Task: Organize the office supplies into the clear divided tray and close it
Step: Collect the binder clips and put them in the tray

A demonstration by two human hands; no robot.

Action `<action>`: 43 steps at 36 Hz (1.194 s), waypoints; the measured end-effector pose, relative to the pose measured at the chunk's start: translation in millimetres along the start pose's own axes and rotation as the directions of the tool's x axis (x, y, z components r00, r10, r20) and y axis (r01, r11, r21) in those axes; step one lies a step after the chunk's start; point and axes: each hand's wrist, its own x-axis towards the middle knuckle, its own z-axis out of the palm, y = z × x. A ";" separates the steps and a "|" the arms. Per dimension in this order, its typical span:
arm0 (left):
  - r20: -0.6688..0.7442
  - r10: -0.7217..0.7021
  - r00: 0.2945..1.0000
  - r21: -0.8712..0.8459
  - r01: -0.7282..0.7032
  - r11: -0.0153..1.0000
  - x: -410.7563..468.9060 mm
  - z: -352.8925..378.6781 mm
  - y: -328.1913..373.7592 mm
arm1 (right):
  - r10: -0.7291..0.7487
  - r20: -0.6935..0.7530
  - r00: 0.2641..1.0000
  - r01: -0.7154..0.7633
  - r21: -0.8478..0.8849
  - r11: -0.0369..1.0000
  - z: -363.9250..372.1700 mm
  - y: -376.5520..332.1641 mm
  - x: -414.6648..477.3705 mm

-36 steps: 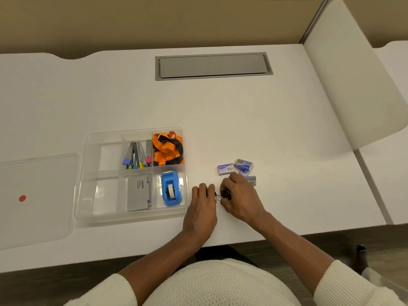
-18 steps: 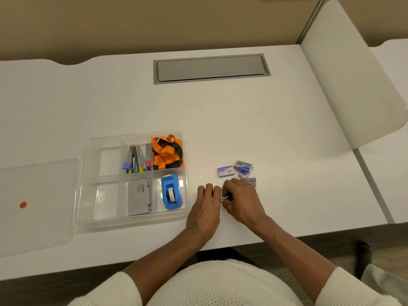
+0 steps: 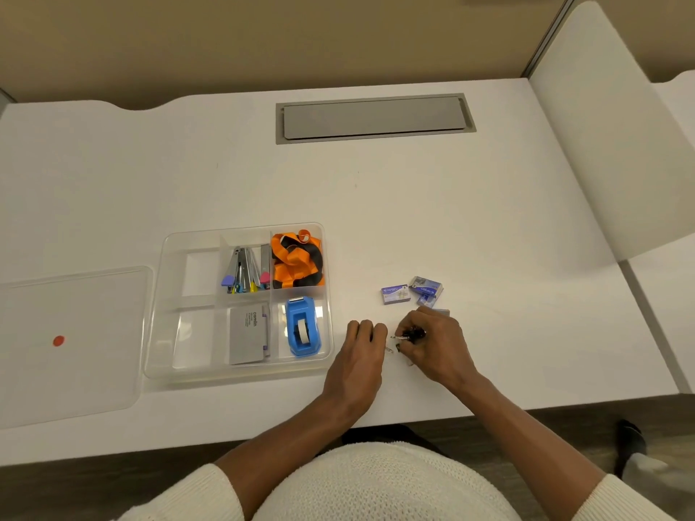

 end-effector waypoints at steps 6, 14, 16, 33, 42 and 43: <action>-0.041 0.036 0.999 -0.029 -0.038 0.999 -1.7 0.1 -5.2 | 0.096 -0.161 0.982 -0.071 0.155 0.985 -17.5 4.9 -3.5; -0.055 0.052 0.997 -0.015 -0.052 0.999 -1.8 4.8 -9.0 | 0.144 -0.057 0.988 -0.140 0.071 0.988 -35.9 14.4 -9.5; -0.050 0.054 0.997 -0.013 -0.055 0.998 -3.0 5.5 -9.0 | 0.131 -0.027 0.991 -0.130 0.024 0.991 -28.9 13.3 -13.9; -0.005 0.078 0.997 0.149 -0.077 0.986 -9.0 -0.9 -10.2 | 0.106 -0.033 0.994 -0.110 -0.148 0.983 18.4 3.3 -23.9; -0.003 0.094 0.996 0.275 -0.089 0.957 -1.9 -0.3 -6.8 | 0.093 0.036 0.995 -0.084 -0.201 0.976 13.5 5.1 -12.6; -0.001 0.090 0.996 0.273 -0.086 0.958 -1.3 -0.1 -6.3 | 0.087 0.041 0.995 -0.077 -0.210 0.975 13.7 4.9 -12.3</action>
